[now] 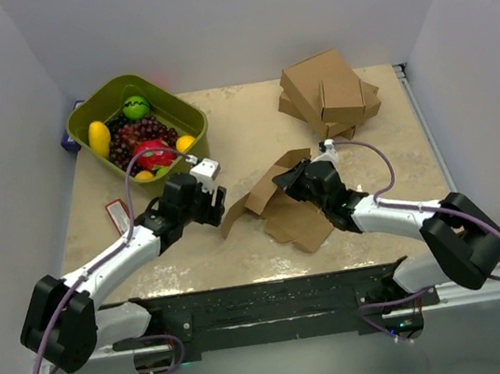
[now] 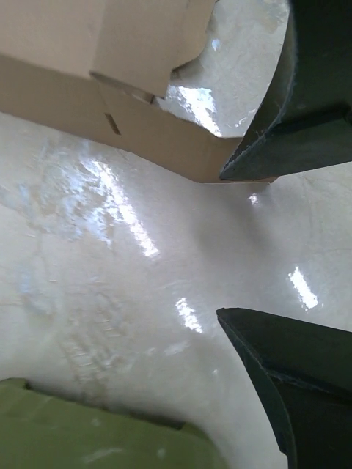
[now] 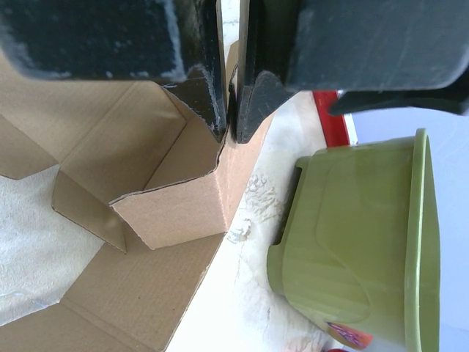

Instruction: Fold the paper box

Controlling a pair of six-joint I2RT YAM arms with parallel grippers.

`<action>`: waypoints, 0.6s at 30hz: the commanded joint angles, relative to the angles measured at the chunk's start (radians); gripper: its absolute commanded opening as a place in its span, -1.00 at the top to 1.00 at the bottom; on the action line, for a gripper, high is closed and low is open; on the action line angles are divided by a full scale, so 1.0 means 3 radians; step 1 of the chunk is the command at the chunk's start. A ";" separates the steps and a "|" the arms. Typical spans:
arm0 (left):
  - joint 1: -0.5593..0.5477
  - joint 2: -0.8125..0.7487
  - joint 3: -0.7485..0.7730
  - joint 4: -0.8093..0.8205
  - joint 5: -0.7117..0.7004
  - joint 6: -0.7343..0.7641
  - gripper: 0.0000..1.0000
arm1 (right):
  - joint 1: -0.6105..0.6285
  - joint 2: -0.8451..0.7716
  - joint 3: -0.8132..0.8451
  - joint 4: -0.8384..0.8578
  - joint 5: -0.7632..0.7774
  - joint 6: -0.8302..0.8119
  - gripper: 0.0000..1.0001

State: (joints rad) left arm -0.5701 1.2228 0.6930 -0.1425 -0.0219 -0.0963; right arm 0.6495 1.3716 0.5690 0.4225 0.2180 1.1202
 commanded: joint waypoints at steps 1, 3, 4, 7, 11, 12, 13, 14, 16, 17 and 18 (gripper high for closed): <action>-0.0002 -0.0001 -0.0147 0.0423 -0.0137 -0.0364 -0.46 | -0.0002 -0.0021 0.0000 -0.0171 0.0183 -0.0114 0.84; -0.0042 0.0020 -0.0177 0.0566 -0.0040 -0.0349 -0.44 | -0.0002 -0.0011 0.0000 -0.0176 0.0194 -0.0109 0.84; -0.0073 0.0040 -0.0173 0.0577 -0.0044 -0.0344 -0.43 | 0.0003 -0.0001 -0.0005 -0.0176 0.0194 -0.0109 0.85; -0.0206 0.0173 -0.0122 0.0552 -0.0055 -0.0282 -0.43 | -0.0002 0.0015 -0.0005 -0.0176 0.0199 -0.0104 0.86; -0.0553 0.0448 0.0037 0.0307 -0.0268 -0.0242 -0.43 | -0.0002 0.0010 0.0006 -0.0171 0.0189 -0.0104 0.86; -0.0600 0.0490 0.0118 0.0195 -0.0305 -0.0241 -0.43 | -0.0002 0.0004 0.0006 -0.0171 0.0189 -0.0114 0.86; -0.0640 0.0556 0.0149 0.0158 -0.0326 -0.0241 -0.43 | -0.0002 0.0004 0.0011 -0.0176 0.0189 -0.0114 0.87; -0.0697 0.0577 0.0165 0.0148 -0.0346 -0.0262 -0.43 | 0.0003 -0.0001 0.0006 -0.0181 0.0194 -0.0114 0.87; -0.0718 0.0592 0.0150 0.0193 -0.0311 -0.0287 -0.43 | 0.0003 -0.0011 -0.0005 -0.0166 0.0189 -0.0114 0.87; -0.0723 0.0582 0.0134 0.0229 -0.0270 -0.0323 -0.43 | 0.0003 -0.0011 -0.0015 -0.0171 0.0189 -0.0114 0.88; -0.0723 0.0582 0.0089 0.0305 -0.0244 -0.0343 -0.43 | 0.0003 -0.0016 -0.0020 -0.0171 0.0194 -0.0114 0.88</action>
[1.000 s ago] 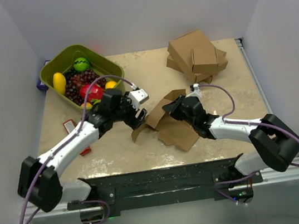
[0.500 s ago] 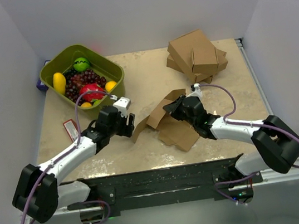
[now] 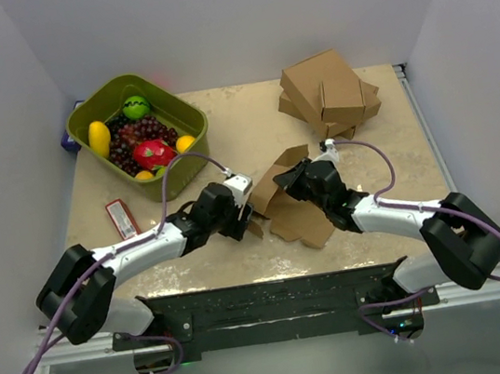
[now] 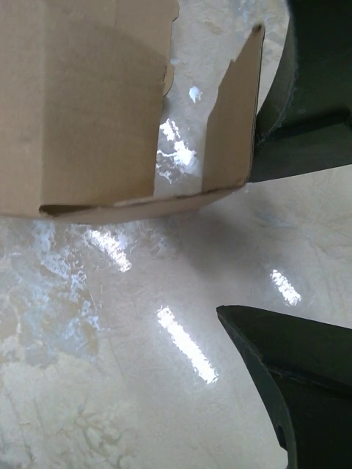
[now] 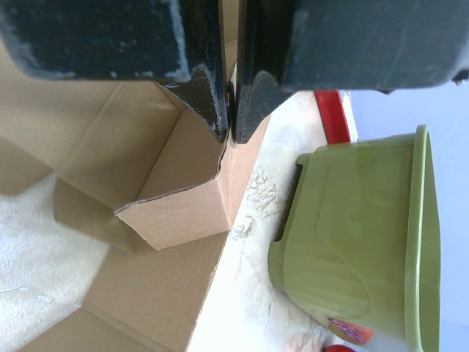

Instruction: Fold the paper box

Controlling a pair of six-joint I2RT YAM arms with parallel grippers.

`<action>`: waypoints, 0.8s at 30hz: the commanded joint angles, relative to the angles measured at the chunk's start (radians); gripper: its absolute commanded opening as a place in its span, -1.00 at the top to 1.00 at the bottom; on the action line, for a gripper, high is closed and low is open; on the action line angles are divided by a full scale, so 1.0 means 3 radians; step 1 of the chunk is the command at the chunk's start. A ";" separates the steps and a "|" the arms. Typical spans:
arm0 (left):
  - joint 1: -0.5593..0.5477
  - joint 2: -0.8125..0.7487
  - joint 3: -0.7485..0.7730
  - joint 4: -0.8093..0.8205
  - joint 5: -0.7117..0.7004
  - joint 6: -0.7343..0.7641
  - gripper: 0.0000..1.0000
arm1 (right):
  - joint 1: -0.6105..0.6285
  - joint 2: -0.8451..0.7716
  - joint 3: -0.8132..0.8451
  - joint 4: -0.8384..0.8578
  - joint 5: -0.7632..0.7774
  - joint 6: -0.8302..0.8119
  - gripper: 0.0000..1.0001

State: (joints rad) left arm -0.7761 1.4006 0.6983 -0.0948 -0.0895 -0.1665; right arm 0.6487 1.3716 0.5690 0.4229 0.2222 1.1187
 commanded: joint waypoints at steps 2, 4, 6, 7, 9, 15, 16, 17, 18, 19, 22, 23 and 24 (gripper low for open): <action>-0.0036 -0.0046 0.0004 0.0254 0.0062 -0.0191 -0.43 | 0.0001 -0.0026 -0.0040 -0.0177 0.0195 -0.0109 0.89; -0.0041 -0.0067 -0.0134 0.0550 0.0154 -0.0258 -0.43 | 0.0001 -0.0026 -0.0056 -0.0167 0.0205 -0.0104 0.90; -0.0036 -0.0062 -0.0261 0.0825 0.0247 -0.0350 -0.43 | 0.0006 -0.0021 -0.0056 -0.0167 0.0205 -0.0104 0.90; -0.0036 -0.0062 -0.0297 0.0918 0.0267 -0.0370 -0.43 | 0.0006 -0.0016 -0.0061 -0.0167 0.0200 -0.0104 0.91; -0.0046 -0.0062 -0.0394 0.1178 0.0278 -0.0406 -0.37 | 0.0001 -0.0006 -0.0061 -0.0167 0.0185 -0.0109 0.91; -0.0067 -0.0092 -0.0461 0.1522 0.0380 -0.0422 -0.19 | 0.0006 0.0004 -0.0066 -0.0167 0.0185 -0.0114 0.92; -0.0072 -0.0097 -0.0476 0.1563 0.0395 -0.0432 -0.17 | 0.0006 0.0009 -0.0071 -0.0162 0.0190 -0.0119 0.92; -0.0072 -0.0092 -0.0487 0.1645 0.0441 -0.0437 -0.12 | 0.0011 0.0015 -0.0081 -0.0147 0.0190 -0.0119 0.92; -0.0072 -0.0082 -0.0497 0.1676 0.0467 -0.0447 -0.11 | 0.0011 0.0020 -0.0086 -0.0142 0.0200 -0.0109 0.93; -0.0082 -0.0057 -0.0497 0.1701 0.0477 -0.0467 -0.09 | 0.0011 0.0025 -0.0102 -0.0141 0.0205 -0.0109 0.93; -0.0097 0.0010 -0.0487 0.1778 0.0513 -0.0493 -0.06 | 0.0011 0.0050 -0.0107 -0.0121 0.0200 -0.0104 0.94; -0.0102 0.0020 -0.0492 0.1814 0.0523 -0.0503 -0.04 | 0.0011 0.0061 -0.0107 -0.0121 0.0200 -0.0104 0.94; -0.0108 0.0040 -0.0492 0.1824 0.0538 -0.0514 -0.03 | 0.0021 0.0066 -0.0107 -0.0116 0.0205 -0.0099 0.94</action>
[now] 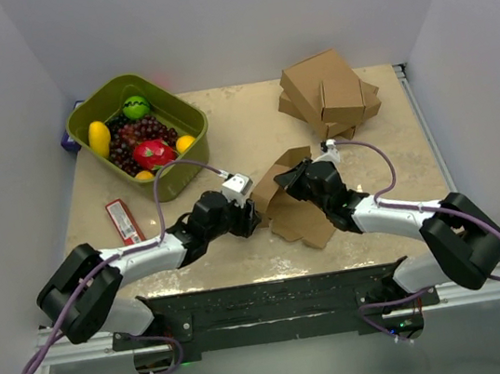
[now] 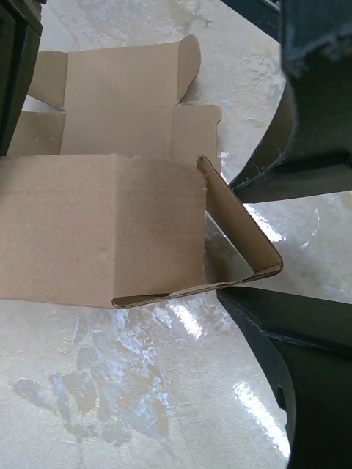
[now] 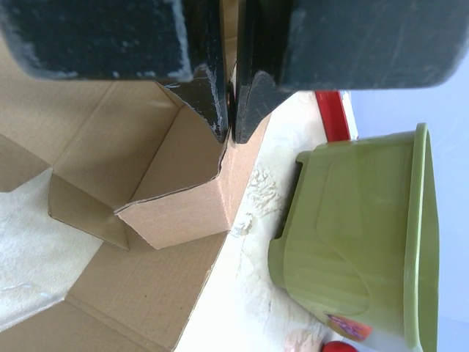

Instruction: Fold the paper box

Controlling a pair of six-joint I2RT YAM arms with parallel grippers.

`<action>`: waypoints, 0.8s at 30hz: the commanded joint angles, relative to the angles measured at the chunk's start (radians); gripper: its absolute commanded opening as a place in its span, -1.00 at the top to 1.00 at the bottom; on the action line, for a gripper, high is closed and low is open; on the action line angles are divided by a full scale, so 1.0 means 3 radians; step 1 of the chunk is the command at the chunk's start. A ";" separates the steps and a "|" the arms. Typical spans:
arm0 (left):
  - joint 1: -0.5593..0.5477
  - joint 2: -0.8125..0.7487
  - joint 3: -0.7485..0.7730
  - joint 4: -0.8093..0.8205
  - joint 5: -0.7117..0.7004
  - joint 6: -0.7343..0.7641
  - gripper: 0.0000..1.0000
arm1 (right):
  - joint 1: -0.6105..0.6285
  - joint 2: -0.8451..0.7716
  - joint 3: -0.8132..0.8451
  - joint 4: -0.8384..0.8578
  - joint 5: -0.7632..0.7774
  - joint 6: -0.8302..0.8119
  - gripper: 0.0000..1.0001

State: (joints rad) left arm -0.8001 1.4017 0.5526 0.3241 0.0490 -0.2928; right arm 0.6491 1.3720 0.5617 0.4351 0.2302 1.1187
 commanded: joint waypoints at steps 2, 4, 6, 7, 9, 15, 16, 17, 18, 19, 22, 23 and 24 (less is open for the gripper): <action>-0.0058 0.0042 0.0009 0.0459 0.0067 -0.0118 -0.01 | 0.0035 0.0080 -0.0083 -0.0152 0.0184 -0.0099 0.95; -0.0094 0.0047 0.0019 0.0469 0.0056 -0.0154 -0.01 | 0.0035 0.0095 -0.0083 -0.0146 0.0189 -0.0088 0.95; -0.0114 0.0062 0.0024 0.0479 0.0056 -0.0174 -0.01 | 0.0045 0.0110 -0.0078 -0.0136 0.0184 -0.0083 0.95; -0.0130 0.0068 0.0024 0.0489 0.0062 -0.0190 -0.01 | 0.0050 0.0116 -0.0078 -0.0136 0.0189 -0.0088 0.95; -0.0150 0.0078 0.0014 0.0535 0.0097 -0.0195 -0.01 | 0.0066 0.0131 -0.0078 -0.0136 0.0204 -0.0083 0.96; -0.0181 0.0159 0.0019 0.0658 0.0138 -0.0277 -0.01 | 0.0096 0.0157 -0.0098 -0.0121 0.0255 -0.0042 0.98; -0.0201 0.0170 0.0019 0.0689 0.0148 -0.0317 -0.01 | 0.0112 0.0146 -0.0113 -0.0116 0.0275 -0.0037 0.98; -0.0212 0.0180 0.0019 0.0745 0.0143 -0.0338 -0.01 | 0.0117 0.0141 -0.0119 -0.0116 0.0286 -0.0032 0.98; -0.0222 0.0200 0.0024 0.0765 0.0138 -0.0348 -0.01 | 0.0122 0.0136 -0.0124 -0.0116 0.0316 -0.0022 0.99; -0.0247 0.0206 0.0030 0.0781 0.0108 -0.0384 -0.01 | 0.0132 0.0136 -0.0129 -0.0121 0.0332 -0.0017 0.99; -0.0288 0.0252 0.0065 0.0796 0.0001 -0.0461 -0.01 | 0.0158 0.0121 -0.0144 -0.0126 0.0378 -0.0001 1.00; -0.0298 0.0262 0.0081 0.0801 -0.0030 -0.0491 -0.01 | 0.0163 0.0116 -0.0154 -0.0131 0.0388 -0.0006 1.00; -0.0304 0.0287 0.0086 0.0801 -0.0051 -0.0542 -0.02 | 0.0158 0.0126 -0.0164 -0.0121 0.0398 -0.0006 1.00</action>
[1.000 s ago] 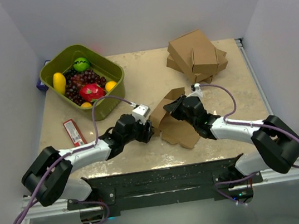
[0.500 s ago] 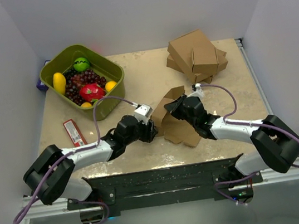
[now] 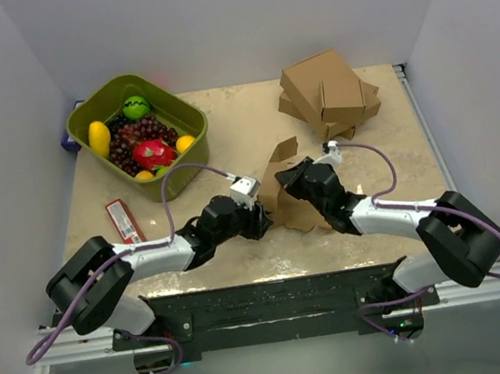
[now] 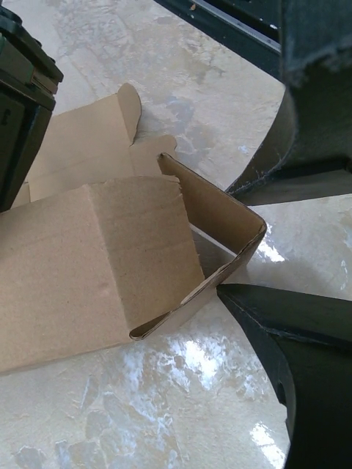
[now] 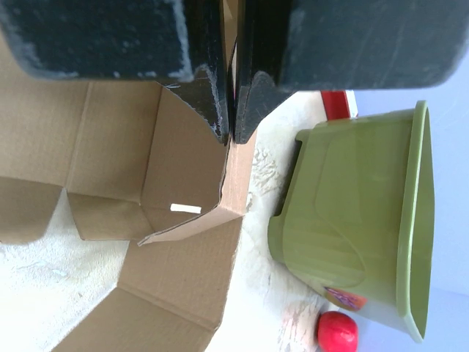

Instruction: Fold the paper box

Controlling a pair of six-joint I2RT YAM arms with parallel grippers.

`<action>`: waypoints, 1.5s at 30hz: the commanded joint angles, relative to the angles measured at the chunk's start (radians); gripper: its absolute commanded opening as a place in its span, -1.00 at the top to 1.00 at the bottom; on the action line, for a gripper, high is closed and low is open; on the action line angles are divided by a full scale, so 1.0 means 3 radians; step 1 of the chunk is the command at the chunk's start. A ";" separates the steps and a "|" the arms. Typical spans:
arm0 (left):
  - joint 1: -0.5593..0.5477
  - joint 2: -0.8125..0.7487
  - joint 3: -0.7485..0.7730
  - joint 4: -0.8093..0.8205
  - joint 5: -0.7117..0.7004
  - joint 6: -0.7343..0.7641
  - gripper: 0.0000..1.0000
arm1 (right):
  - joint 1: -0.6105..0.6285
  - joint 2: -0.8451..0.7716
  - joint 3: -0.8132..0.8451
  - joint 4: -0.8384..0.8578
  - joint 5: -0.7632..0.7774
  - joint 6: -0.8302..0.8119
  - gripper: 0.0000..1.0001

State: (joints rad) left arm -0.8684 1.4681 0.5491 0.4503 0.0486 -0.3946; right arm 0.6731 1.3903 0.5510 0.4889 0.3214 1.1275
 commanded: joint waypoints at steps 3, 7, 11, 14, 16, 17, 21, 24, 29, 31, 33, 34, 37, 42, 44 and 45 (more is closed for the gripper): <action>-0.0081 0.0112 0.0118 0.0391 -0.0152 -0.0305 0.00 | 0.0093 0.0070 -0.0175 -0.0290 0.0130 -0.0041 1.00; -0.0081 0.0128 0.0143 0.0330 -0.0346 -0.0341 0.00 | 0.0088 0.0034 -0.0267 -0.0290 0.0181 -0.0051 1.00; -0.0081 0.0076 0.0143 0.0350 -0.0336 -0.0270 -0.01 | 0.0093 0.0009 -0.0384 -0.0275 0.0299 -0.0102 1.00; -0.0081 0.0117 0.0148 0.0416 -0.0188 -0.0173 -0.01 | 0.0093 0.0009 -0.0461 -0.0168 0.0319 -0.0143 1.00; -0.0081 0.0133 0.0128 0.0482 -0.0091 -0.0157 -0.01 | 0.0088 0.0059 -0.0477 -0.0096 0.0335 -0.0179 1.00; -0.0081 0.0143 0.0118 0.0528 -0.0065 -0.0147 0.00 | 0.0093 0.0085 -0.0482 -0.0075 0.0340 -0.0214 1.00; -0.0081 0.0143 0.0077 0.0667 0.0017 -0.0152 0.00 | 0.0103 0.0192 -0.0502 -0.0009 0.0350 -0.0194 1.00; -0.0081 0.0173 0.0087 0.0733 -0.0004 -0.0203 0.00 | 0.0119 0.0310 -0.0487 0.0037 0.0340 -0.0169 1.00; -0.0081 0.0235 0.0123 0.0744 -0.0131 -0.0336 0.06 | 0.0159 0.0377 -0.0482 0.0053 0.0340 -0.0107 1.00; -0.0086 0.0245 0.0133 0.0774 -0.0157 -0.0362 0.09 | 0.0160 0.0372 -0.0487 0.0032 0.0355 -0.0092 1.00; -0.0081 0.0260 0.0148 0.0830 -0.0157 -0.0408 0.10 | 0.0165 0.0356 -0.0492 0.0027 0.0360 -0.0082 1.00; -0.0081 0.0286 0.0153 0.0846 -0.0152 -0.0433 0.10 | 0.0165 0.0356 -0.0497 0.0017 0.0365 -0.0077 1.00; -0.0091 0.0357 0.0215 0.0856 -0.0253 -0.0510 0.10 | 0.0180 0.0341 -0.0502 0.0007 0.0371 -0.0061 1.00; -0.0137 0.0450 0.0348 0.0795 -0.0417 -0.0668 0.10 | 0.0200 0.0351 -0.0512 -0.0004 0.0391 -0.0020 1.00; -0.0173 0.0490 0.0409 0.0780 -0.0494 -0.0735 0.10 | 0.0211 0.0351 -0.0518 -0.0004 0.0396 0.0000 1.00; -0.0183 0.0506 0.0424 0.0774 -0.0505 -0.0740 0.10 | 0.0211 0.0366 -0.0518 -0.0004 0.0401 0.0000 1.00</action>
State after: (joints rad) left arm -0.9062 1.5963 0.5957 0.5789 -0.0463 -0.5571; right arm 0.6956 1.4574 0.4446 0.6922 0.4797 1.1412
